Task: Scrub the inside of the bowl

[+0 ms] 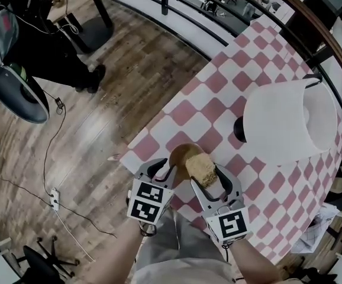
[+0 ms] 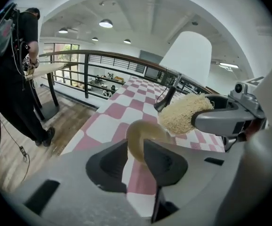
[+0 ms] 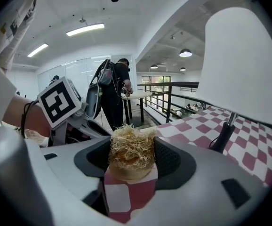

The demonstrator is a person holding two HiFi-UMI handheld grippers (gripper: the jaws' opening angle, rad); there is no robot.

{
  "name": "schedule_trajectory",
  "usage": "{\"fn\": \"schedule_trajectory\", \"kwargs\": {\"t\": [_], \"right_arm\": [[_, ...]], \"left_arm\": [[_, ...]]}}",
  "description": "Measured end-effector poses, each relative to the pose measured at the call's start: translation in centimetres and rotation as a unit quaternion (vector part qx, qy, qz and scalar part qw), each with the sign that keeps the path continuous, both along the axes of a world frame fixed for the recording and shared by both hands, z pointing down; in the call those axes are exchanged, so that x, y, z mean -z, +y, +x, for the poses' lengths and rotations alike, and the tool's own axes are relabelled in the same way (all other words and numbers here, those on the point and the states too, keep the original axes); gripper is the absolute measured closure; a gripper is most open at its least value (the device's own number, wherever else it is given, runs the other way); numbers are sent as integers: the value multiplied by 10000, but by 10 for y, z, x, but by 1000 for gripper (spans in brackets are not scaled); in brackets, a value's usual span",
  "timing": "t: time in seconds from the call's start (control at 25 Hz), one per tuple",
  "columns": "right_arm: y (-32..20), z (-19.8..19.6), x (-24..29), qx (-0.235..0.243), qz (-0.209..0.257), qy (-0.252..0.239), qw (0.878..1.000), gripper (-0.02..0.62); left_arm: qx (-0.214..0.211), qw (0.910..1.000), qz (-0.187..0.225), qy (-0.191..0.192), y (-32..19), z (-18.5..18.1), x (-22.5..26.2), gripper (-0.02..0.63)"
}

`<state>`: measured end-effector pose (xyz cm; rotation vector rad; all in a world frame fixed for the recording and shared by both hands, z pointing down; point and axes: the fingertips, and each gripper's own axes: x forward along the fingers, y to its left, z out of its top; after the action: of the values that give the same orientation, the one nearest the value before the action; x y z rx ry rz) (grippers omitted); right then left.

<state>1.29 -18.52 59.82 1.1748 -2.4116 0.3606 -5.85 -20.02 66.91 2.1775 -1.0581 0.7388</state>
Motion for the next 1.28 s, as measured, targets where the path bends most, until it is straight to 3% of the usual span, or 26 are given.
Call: {"fn": "schedule_trajectory", "kwargs": {"t": [0.36, 0.6, 0.84, 1.12, 1.28], "right_arm": [[15, 1, -34, -57, -413, -14, 9991, 342], [19, -1, -42, 15, -423, 6, 9991, 342], [19, 5, -26, -125, -170, -7, 9998, 342], [21, 5, 51, -195, 671, -81, 9975, 342], [15, -4, 114, -110, 1146, -315, 9928, 342]], "left_arm": [[450, 9978, -487, -73, 3, 0, -39, 506], [636, 9954, -627, 355, 0, 4, -40, 574], [561, 9937, -666, 700, 3, 12, -19, 583], [516, 9947, 9, 886, -1, 16, 64, 584], [536, 9929, 632, 857, -10, 10, 129, 584]]}}
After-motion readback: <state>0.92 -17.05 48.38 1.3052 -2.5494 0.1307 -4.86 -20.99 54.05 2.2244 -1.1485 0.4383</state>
